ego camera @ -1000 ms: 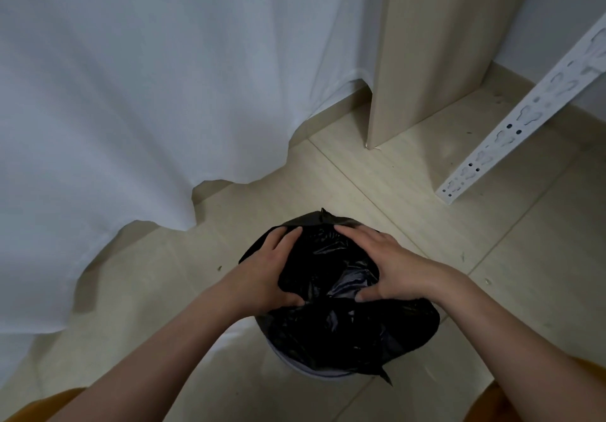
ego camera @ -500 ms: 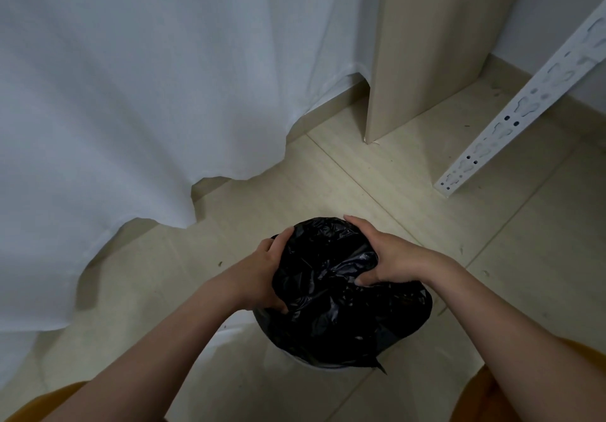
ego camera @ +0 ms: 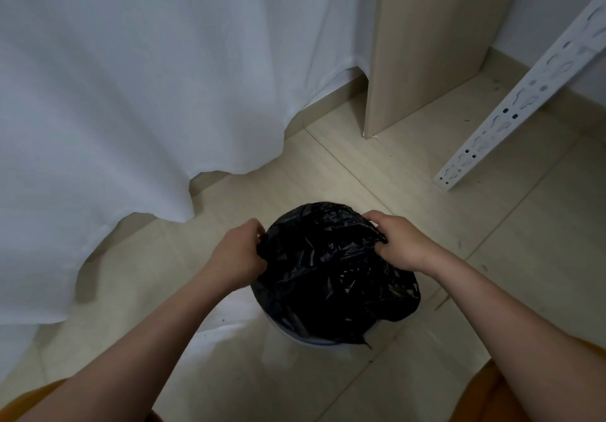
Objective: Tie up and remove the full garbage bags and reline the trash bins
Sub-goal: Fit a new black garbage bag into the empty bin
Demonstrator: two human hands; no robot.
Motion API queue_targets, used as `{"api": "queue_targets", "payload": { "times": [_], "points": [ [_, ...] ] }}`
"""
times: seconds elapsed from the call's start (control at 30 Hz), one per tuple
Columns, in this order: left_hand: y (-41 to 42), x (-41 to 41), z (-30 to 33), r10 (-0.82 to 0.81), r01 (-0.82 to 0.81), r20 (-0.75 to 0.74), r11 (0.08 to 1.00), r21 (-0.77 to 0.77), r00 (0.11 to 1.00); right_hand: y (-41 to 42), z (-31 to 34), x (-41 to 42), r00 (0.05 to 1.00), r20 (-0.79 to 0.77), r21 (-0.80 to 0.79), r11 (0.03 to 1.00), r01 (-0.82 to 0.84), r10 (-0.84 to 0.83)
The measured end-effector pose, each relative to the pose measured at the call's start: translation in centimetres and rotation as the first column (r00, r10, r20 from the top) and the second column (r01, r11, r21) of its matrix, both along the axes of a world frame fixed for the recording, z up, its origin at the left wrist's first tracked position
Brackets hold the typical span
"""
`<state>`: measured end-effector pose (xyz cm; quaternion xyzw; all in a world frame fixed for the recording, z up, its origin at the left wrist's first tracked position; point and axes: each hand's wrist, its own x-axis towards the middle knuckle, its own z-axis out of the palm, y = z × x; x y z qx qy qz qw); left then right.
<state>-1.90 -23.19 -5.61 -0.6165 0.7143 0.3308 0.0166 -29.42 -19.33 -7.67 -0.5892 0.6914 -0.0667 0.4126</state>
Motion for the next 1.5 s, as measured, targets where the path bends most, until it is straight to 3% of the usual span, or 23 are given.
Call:
{"api": "queue_targets", "payload": {
  "times": [0.1, 0.2, 0.37, 0.53, 0.63, 0.77, 0.97, 1.17, 1.3, 1.5],
  "points": [
    [-0.5, -0.2, 0.6, 0.062, -0.072, -0.111, 0.994, -0.087, 0.992, -0.2, -0.4, 0.0, 0.984, 0.063, -0.065, 0.983, 0.172, -0.168],
    [-0.3, -0.5, 0.7, -0.031, 0.029, -0.026, 0.995, -0.094, 0.999, -0.5, -0.1, 0.0, 0.943, 0.195, 0.025, 0.963, 0.269, -0.269],
    [0.4, 0.1, 1.0, -0.157, 0.156, 0.018, 0.986, 0.059, 0.987, 0.1, 0.2, -0.8, 0.932, 0.342, 0.278, 0.96, 0.02, -0.119],
    [1.5, 1.6, 0.3, -0.214, 0.226, -0.09, 0.96, 0.166, 0.973, 0.8, -0.9, -1.2, 0.932, 0.362, 0.296, 0.951, -0.093, -0.022],
    [2.2, 2.2, -0.6, -0.214, 0.231, -0.12, 0.961, 0.15, 0.969, 1.0, -1.4, -1.6, 0.923, 0.386, 0.293, 0.948, -0.123, 0.0],
    [3.0, 2.4, -1.6, -0.261, 0.266, -0.088, 0.963, 0.052, 0.961, 1.3, -1.8, -1.3, 0.952, 0.3, 0.198, 0.972, -0.13, 0.066],
    [2.8, 2.4, -1.9, -0.315, 0.328, 0.114, 0.935, -0.131, 0.942, 0.8, -1.6, -1.0, 0.986, 0.032, -0.004, 0.987, -0.161, 0.161],
    [2.0, 1.7, -0.2, -0.144, 0.172, 0.178, 0.974, -0.149, 0.973, -0.2, 0.6, -2.6, 0.985, 0.148, 0.153, 0.982, -0.108, 0.085],
    [1.6, 1.2, 0.8, 0.095, -0.102, -0.078, 0.991, -0.09, 0.992, -0.7, 1.0, -1.5, 0.993, 0.11, -0.028, 0.999, 0.04, -0.037],
    [1.7, 0.5, -0.3, 0.237, -0.239, -0.072, 0.971, -0.023, 0.969, -0.6, 0.2, 1.0, 0.996, 0.077, -0.006, 0.999, 0.034, -0.034]
  ]
}}
